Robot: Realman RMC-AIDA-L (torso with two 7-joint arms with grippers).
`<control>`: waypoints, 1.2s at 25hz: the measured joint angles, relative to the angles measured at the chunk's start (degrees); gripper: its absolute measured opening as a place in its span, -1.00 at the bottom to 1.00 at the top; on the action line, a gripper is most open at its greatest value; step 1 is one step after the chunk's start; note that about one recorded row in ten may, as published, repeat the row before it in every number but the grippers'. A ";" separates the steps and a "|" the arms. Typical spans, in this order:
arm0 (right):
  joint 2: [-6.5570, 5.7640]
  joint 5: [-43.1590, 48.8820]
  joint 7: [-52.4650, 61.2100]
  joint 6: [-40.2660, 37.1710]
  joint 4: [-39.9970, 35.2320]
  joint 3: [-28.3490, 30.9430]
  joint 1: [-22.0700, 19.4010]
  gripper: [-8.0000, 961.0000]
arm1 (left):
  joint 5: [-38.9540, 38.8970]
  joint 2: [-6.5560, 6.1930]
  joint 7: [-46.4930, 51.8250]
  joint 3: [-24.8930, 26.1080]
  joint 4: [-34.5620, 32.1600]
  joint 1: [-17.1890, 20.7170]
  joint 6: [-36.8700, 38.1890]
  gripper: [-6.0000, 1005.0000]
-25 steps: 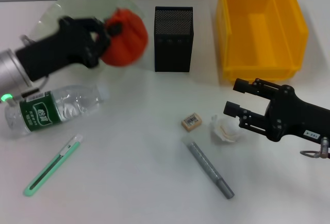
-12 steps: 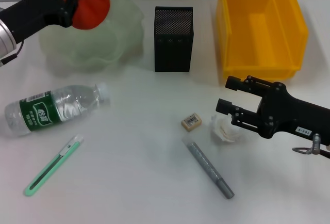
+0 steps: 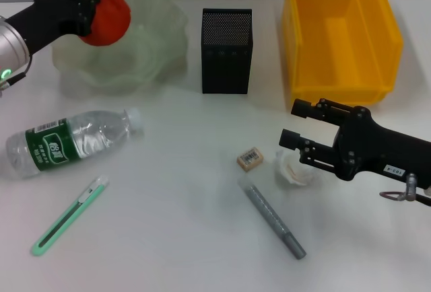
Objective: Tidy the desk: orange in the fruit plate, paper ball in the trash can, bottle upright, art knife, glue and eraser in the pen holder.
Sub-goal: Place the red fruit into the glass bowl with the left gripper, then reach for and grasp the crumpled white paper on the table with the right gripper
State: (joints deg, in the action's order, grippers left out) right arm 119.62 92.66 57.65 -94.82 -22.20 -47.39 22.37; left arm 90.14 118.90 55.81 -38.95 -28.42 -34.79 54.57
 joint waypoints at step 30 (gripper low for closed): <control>0.03 -0.02 0.00 0.28 0.06 0.48 -0.15 0.33 | -3.33 -0.48 8.98 -2.00 -8.27 5.18 19.76 0.05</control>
State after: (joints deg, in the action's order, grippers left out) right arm 119.66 92.63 57.66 -94.54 -22.15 -46.91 22.23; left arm 86.81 118.42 64.79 -40.95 -36.69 -29.61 74.34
